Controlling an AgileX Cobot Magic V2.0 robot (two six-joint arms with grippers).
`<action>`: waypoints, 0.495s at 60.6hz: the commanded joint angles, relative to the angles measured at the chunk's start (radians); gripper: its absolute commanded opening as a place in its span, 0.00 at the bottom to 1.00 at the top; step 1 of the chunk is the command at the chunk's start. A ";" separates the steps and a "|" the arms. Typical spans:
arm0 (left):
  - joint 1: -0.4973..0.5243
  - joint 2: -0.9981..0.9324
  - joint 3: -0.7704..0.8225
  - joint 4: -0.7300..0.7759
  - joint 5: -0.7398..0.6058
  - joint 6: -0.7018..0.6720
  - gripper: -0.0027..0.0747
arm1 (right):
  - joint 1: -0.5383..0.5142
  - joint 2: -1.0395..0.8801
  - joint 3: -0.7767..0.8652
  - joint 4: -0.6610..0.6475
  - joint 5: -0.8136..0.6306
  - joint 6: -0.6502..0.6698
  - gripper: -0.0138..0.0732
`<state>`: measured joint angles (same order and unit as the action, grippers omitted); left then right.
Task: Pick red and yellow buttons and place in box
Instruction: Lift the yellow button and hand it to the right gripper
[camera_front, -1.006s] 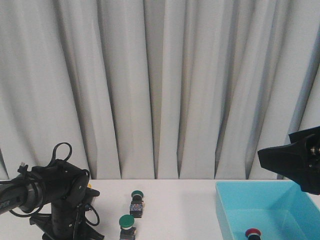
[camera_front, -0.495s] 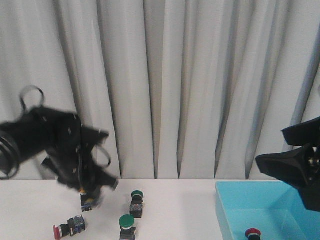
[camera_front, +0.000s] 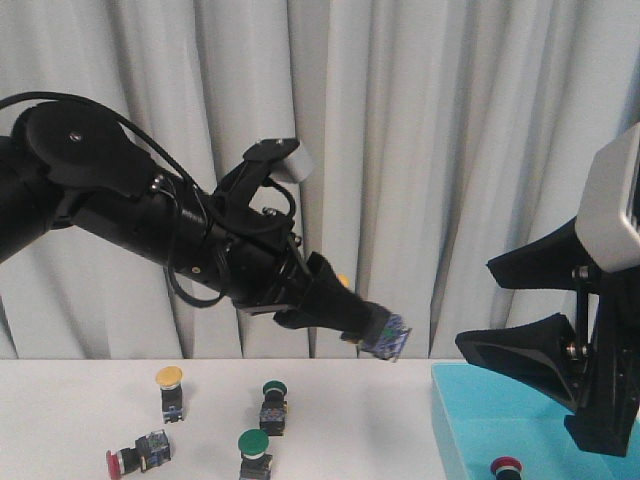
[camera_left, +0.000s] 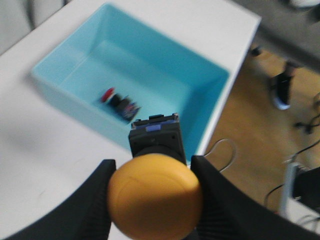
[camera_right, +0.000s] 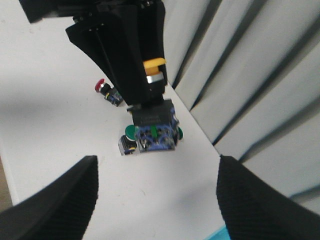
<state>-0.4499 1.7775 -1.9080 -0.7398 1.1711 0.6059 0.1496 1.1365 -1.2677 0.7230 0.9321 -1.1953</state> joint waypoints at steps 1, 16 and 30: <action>-0.005 -0.052 -0.031 -0.161 -0.035 0.013 0.03 | 0.001 -0.011 -0.026 0.068 -0.043 -0.041 0.73; -0.005 -0.052 -0.031 -0.425 -0.031 0.006 0.03 | 0.001 -0.003 -0.026 0.068 -0.039 -0.075 0.73; -0.005 -0.052 -0.031 -0.462 -0.032 -0.077 0.04 | 0.001 0.007 -0.026 0.072 -0.047 -0.097 0.73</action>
<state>-0.4499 1.7762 -1.9080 -1.1152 1.1716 0.5563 0.1496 1.1523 -1.2677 0.7479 0.9319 -1.2697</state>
